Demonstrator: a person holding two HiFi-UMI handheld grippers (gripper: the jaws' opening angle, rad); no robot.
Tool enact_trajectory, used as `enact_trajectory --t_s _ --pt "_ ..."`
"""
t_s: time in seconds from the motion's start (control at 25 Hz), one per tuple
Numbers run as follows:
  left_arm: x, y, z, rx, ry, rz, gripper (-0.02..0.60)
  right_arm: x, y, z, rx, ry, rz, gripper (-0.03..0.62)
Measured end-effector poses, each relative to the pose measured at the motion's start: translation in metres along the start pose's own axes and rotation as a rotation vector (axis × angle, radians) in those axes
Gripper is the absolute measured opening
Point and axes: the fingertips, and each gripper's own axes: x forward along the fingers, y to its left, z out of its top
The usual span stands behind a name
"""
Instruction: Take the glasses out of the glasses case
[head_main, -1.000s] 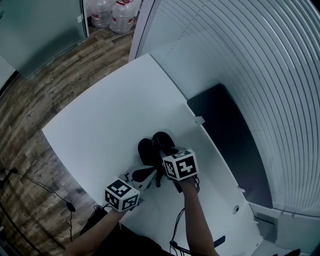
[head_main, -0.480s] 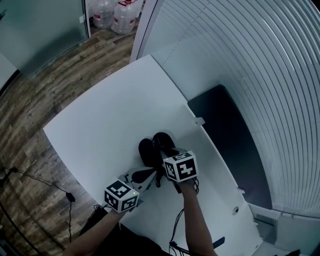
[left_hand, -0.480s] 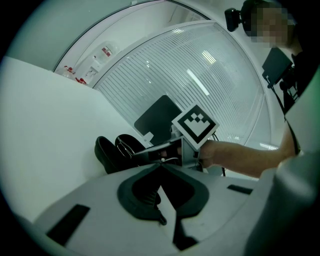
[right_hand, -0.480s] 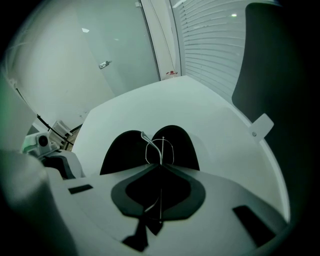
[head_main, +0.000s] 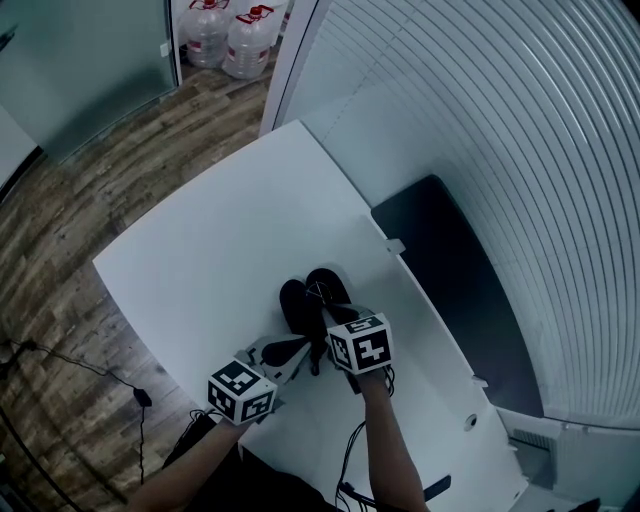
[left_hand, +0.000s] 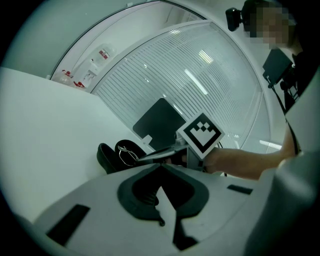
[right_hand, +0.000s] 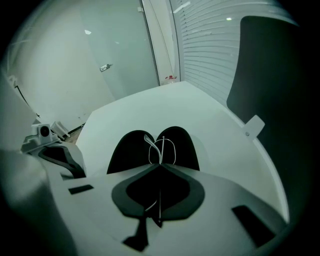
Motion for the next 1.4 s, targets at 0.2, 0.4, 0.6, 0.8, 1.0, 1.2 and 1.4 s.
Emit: enact_trajectory --t_s 0.2,0.4,0.6,0.8,1.0,1.2,1.4 --pt "-0.001 -0.004 0.005 0.013 -0.006 -0.008 0.0 -0.011 -0.001 -0.001 0.014 -0.046 -0.028 0.018" --pt "0.0 -0.01 0.009 0.03 -0.009 -0.017 0.0 -0.021 0.001 0.002 0.022 -0.09 -0.037 0.018" --pt "-0.002 -0.016 0.011 0.048 -0.003 -0.023 0.0 -0.034 0.004 0.005 0.039 -0.137 -0.035 0.018" --pt "-0.006 -0.018 0.016 0.046 -0.006 -0.009 0.0 -0.049 0.012 0.011 0.042 -0.2 -0.039 0.018" --pt "-0.012 -0.025 0.019 0.033 -0.02 -0.005 0.0 -0.068 0.025 0.013 0.026 -0.27 -0.058 0.018" --pt "-0.015 -0.032 0.025 0.028 -0.047 -0.008 0.0 -0.086 0.034 0.014 0.004 -0.349 -0.097 0.018" --pt "-0.022 -0.045 0.031 0.043 -0.06 -0.018 0.0 -0.106 0.047 0.013 0.007 -0.403 -0.108 0.018"
